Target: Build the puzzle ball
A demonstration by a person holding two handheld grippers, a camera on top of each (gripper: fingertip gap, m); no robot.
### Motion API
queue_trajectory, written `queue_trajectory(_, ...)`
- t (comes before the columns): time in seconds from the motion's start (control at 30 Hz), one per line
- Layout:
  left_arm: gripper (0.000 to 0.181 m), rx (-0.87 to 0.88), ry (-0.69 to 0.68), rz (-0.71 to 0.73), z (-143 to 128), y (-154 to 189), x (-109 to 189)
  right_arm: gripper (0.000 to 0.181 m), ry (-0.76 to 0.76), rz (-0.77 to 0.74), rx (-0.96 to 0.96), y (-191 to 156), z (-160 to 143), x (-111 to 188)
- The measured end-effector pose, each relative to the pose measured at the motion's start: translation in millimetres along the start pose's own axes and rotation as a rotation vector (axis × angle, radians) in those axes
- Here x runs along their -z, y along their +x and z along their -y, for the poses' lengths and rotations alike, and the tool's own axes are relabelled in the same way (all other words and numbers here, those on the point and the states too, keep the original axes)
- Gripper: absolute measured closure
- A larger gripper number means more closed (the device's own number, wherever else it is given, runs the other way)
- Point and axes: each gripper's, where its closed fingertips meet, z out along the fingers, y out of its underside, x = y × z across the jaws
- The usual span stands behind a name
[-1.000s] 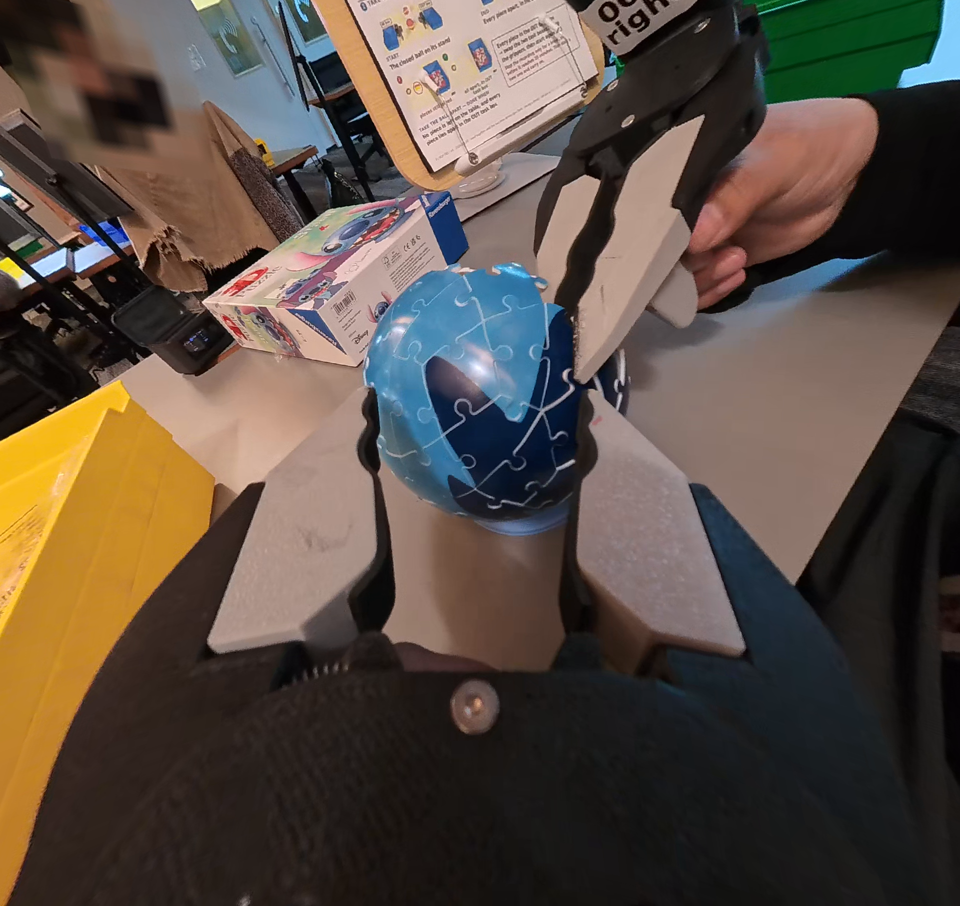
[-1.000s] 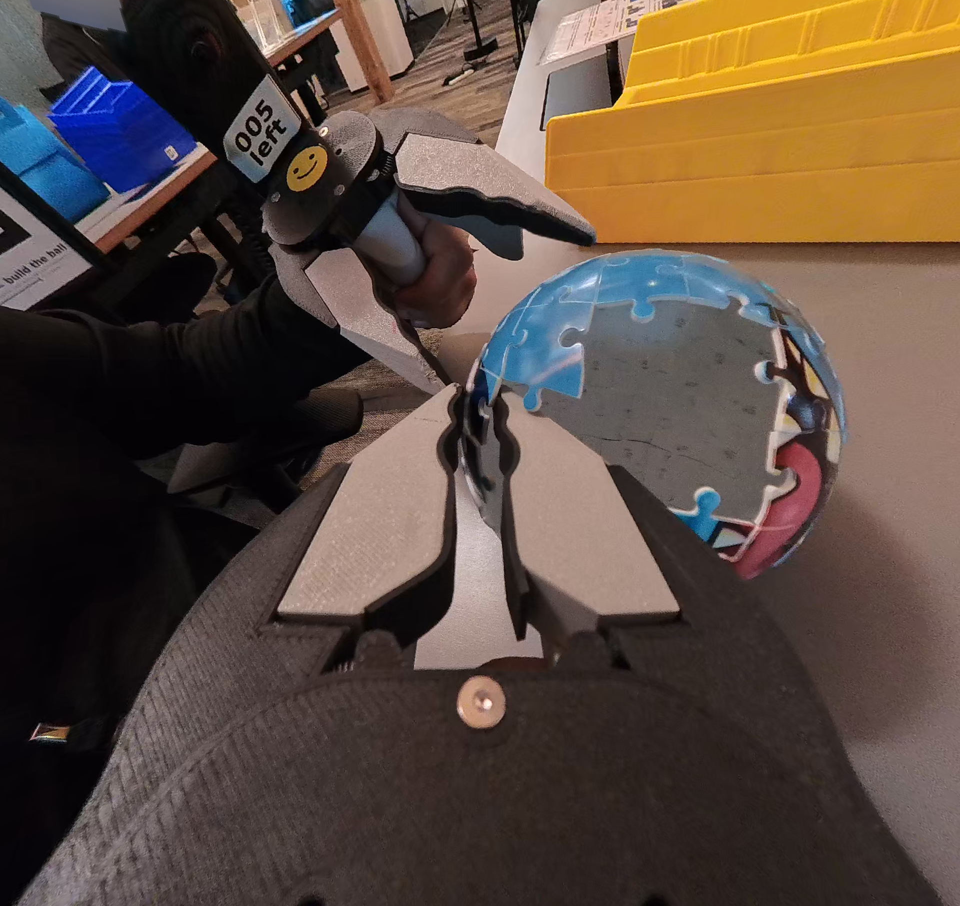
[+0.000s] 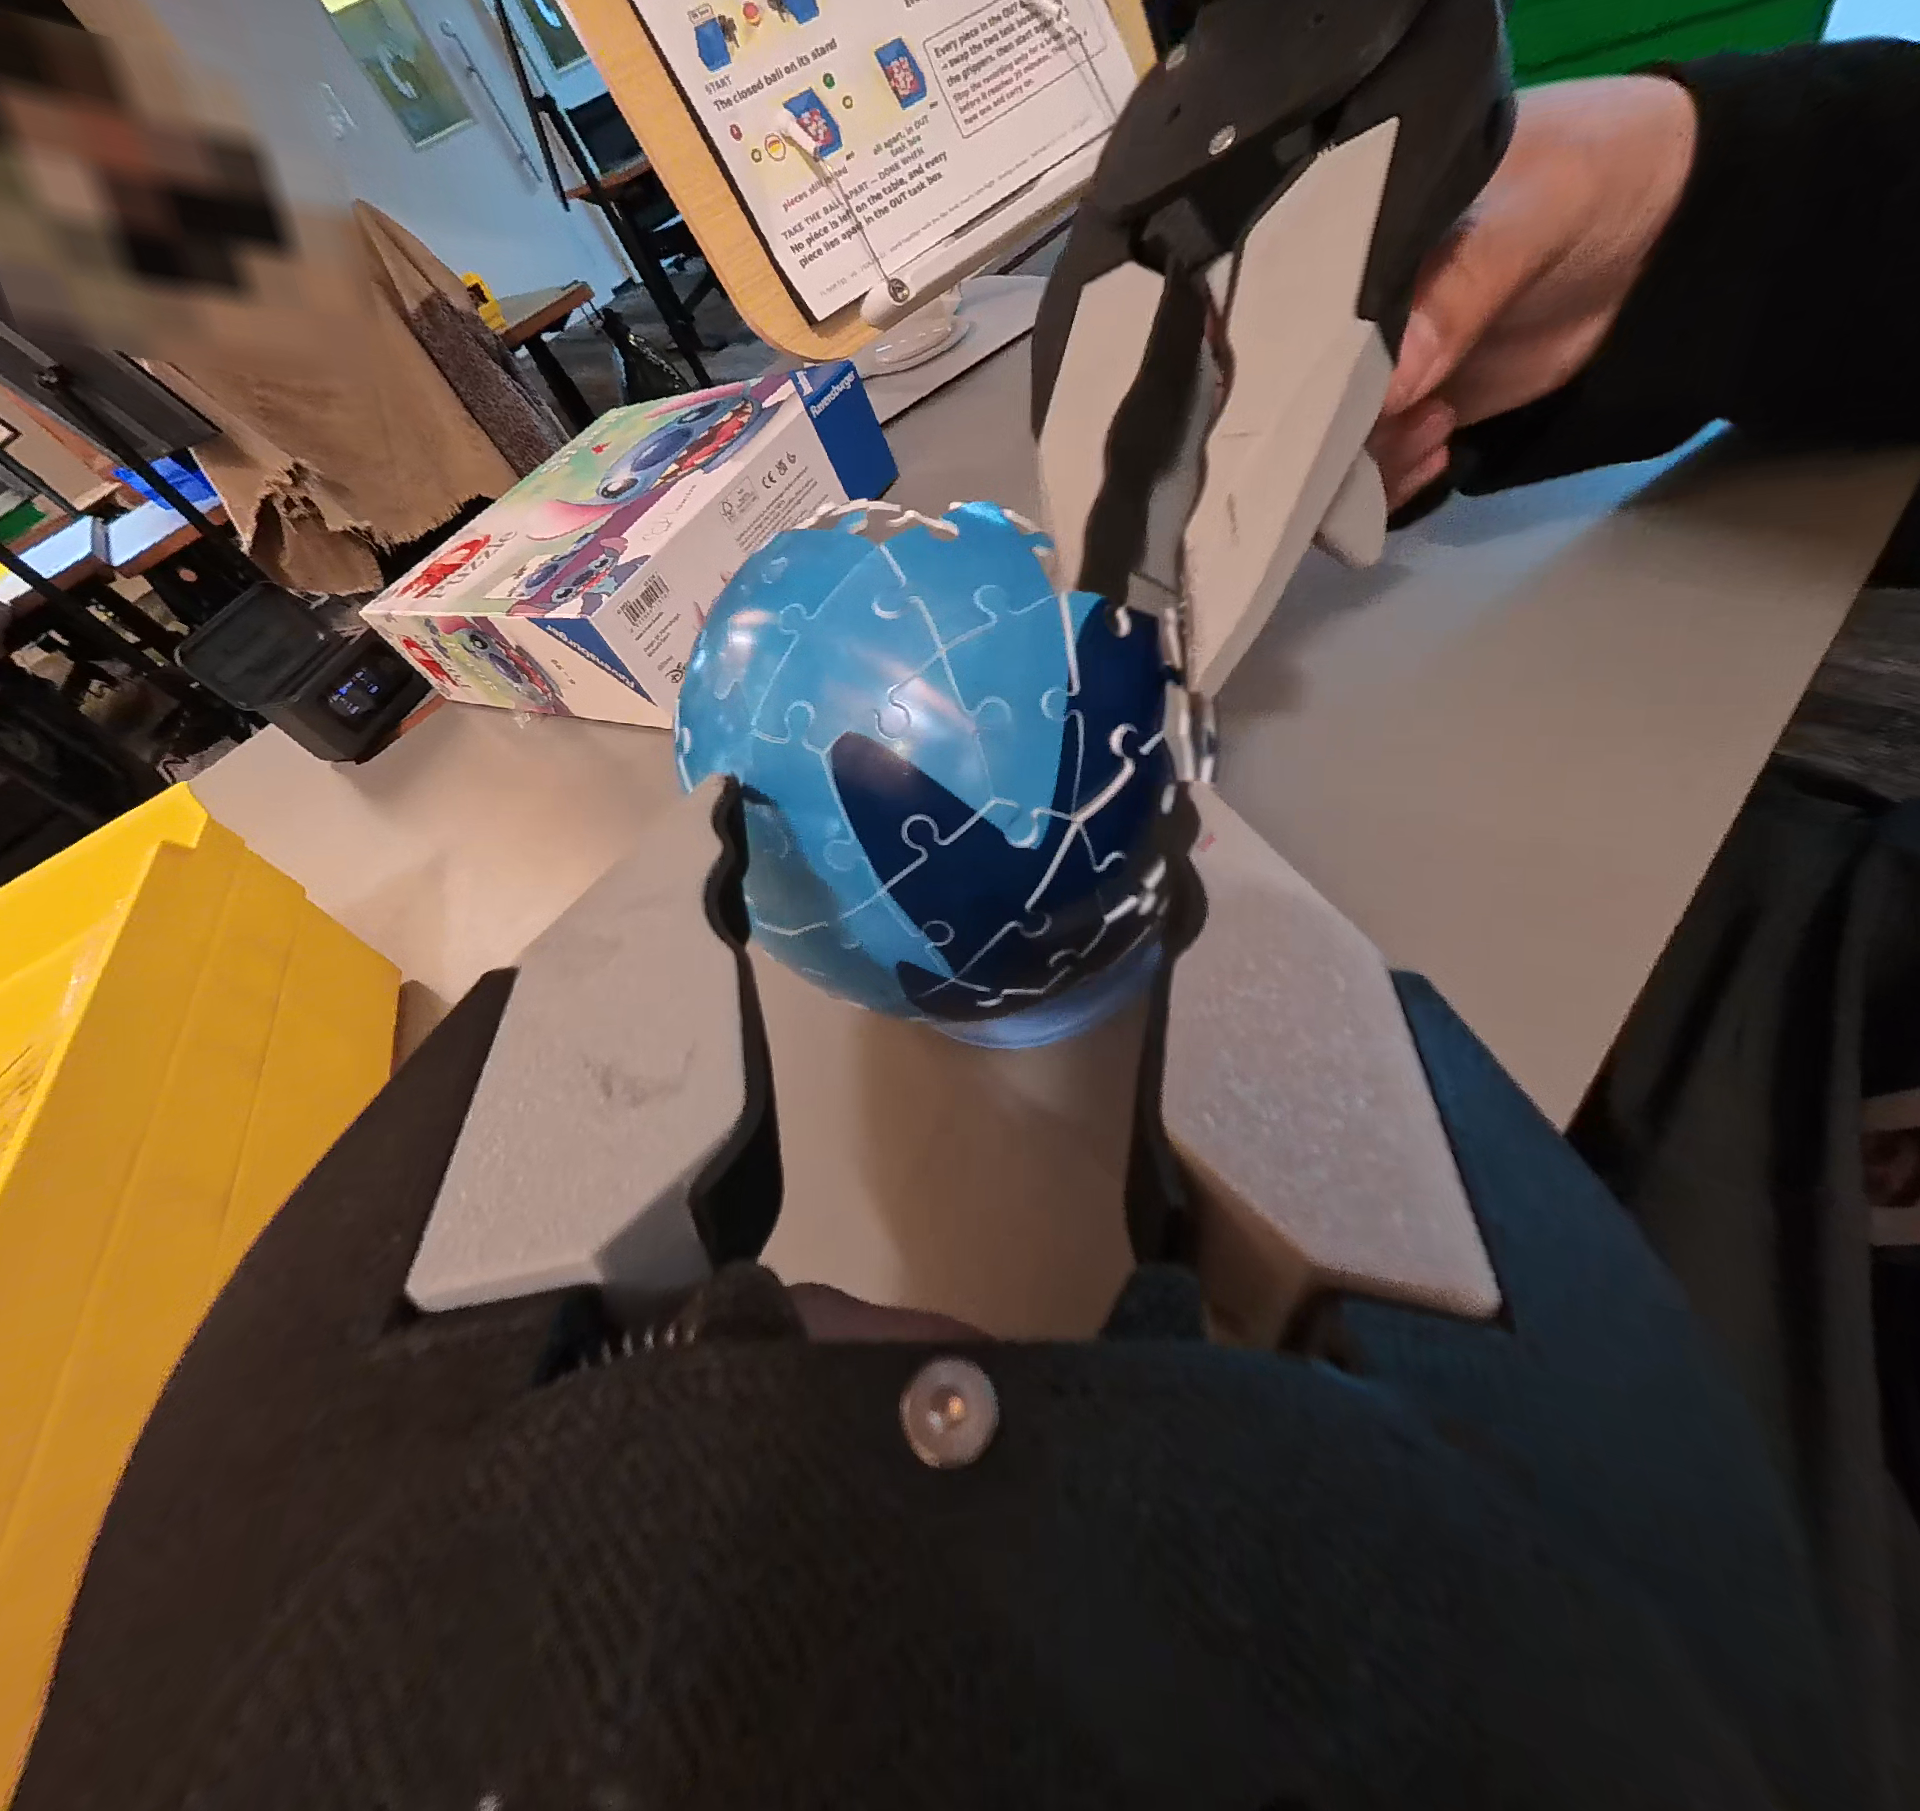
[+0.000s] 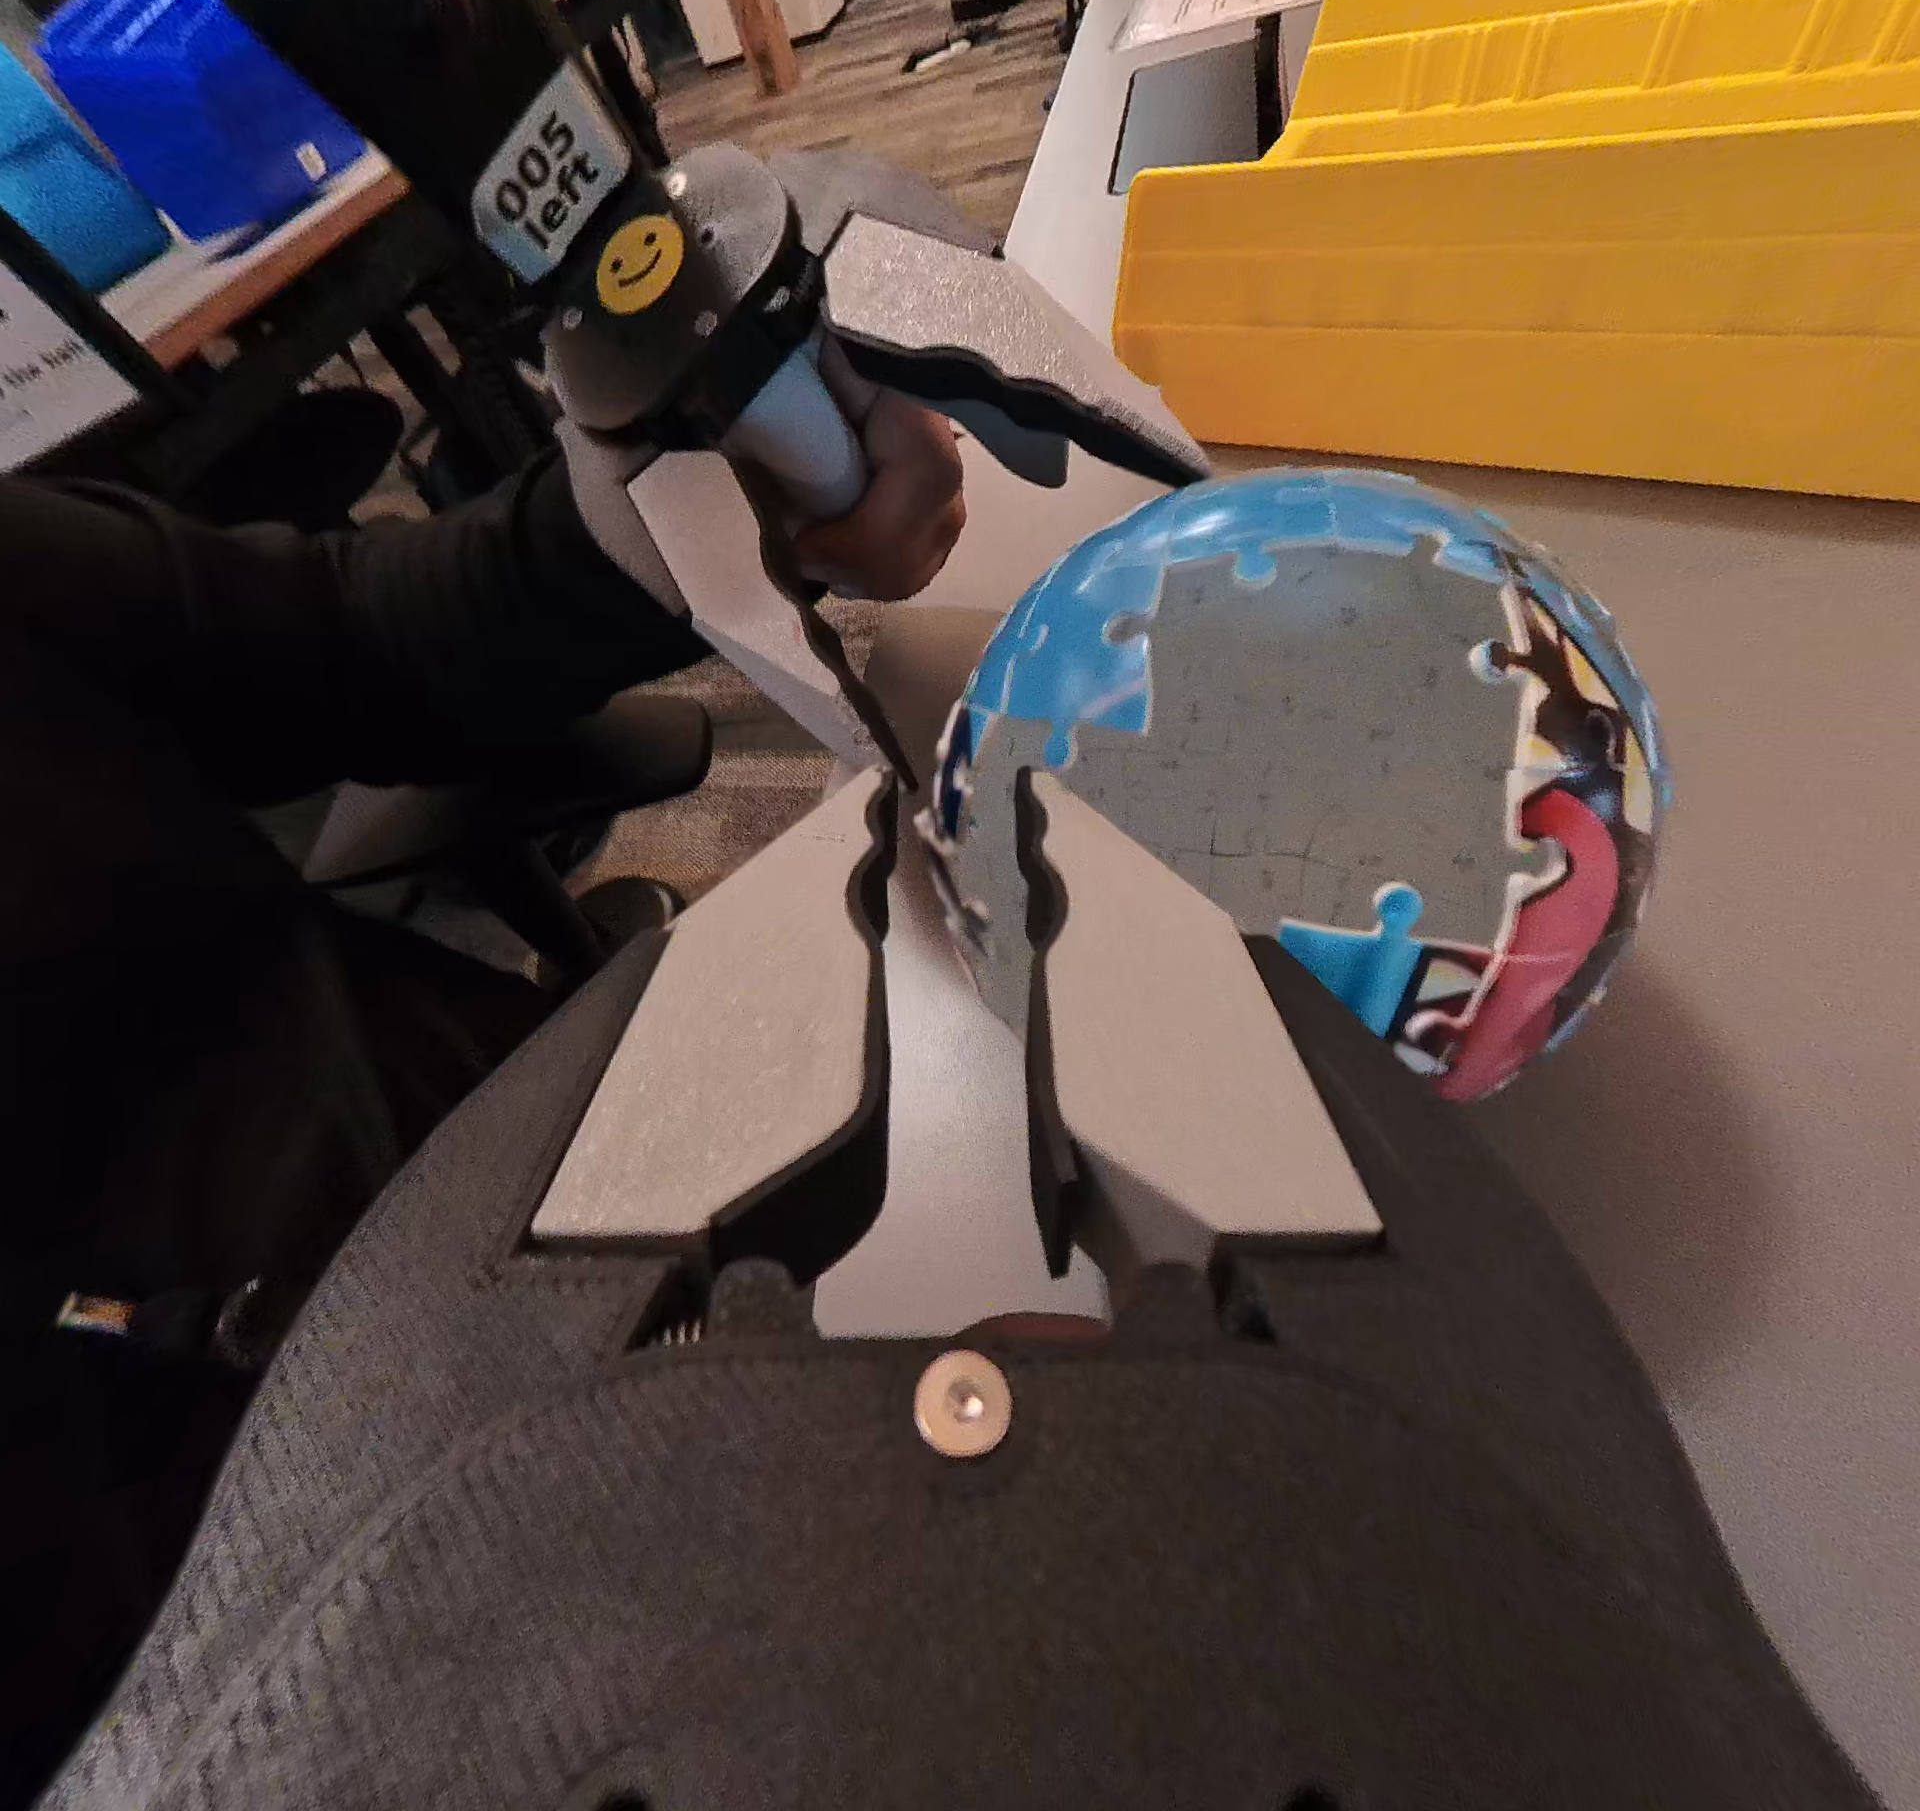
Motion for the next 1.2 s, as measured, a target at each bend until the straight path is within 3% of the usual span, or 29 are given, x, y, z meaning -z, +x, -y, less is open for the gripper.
queue_trajectory(0.23,0.096,-0.015,-0.017,0.012,-1.3,2.2,-3.4,0.169,-0.069,-0.009,0.134,-4.6,-10.5,-2.1)
queue_trajectory(0.8,0.091,-0.087,-0.065,0.127,-0.3,3.6,-15.2,0.172,-0.039,0.014,0.149,-4.1,-8.9,3.5)
queue_trajectory(0.87,0.099,-0.143,-0.035,0.152,6.2,4.3,-7.5,0.172,-0.027,0.008,0.143,-3.6,-6.5,6.0)
queue_trajectory(0.97,0.142,-0.261,0.035,0.164,20.2,12.2,7.7,0.172,-0.022,0.005,0.141,-3.5,-4.9,8.5)
queue_trajectory(1.07,0.165,-0.310,0.052,0.132,26.4,19.9,12.7,0.173,-0.028,-0.009,0.133,-0.4,-6.6,6.4)
queue_trajectory(1.2,0.168,-0.357,-0.018,0.072,21.8,22.6,6.7,0.174,-0.024,-0.012,0.130,-1.2,-7.9,1.6)
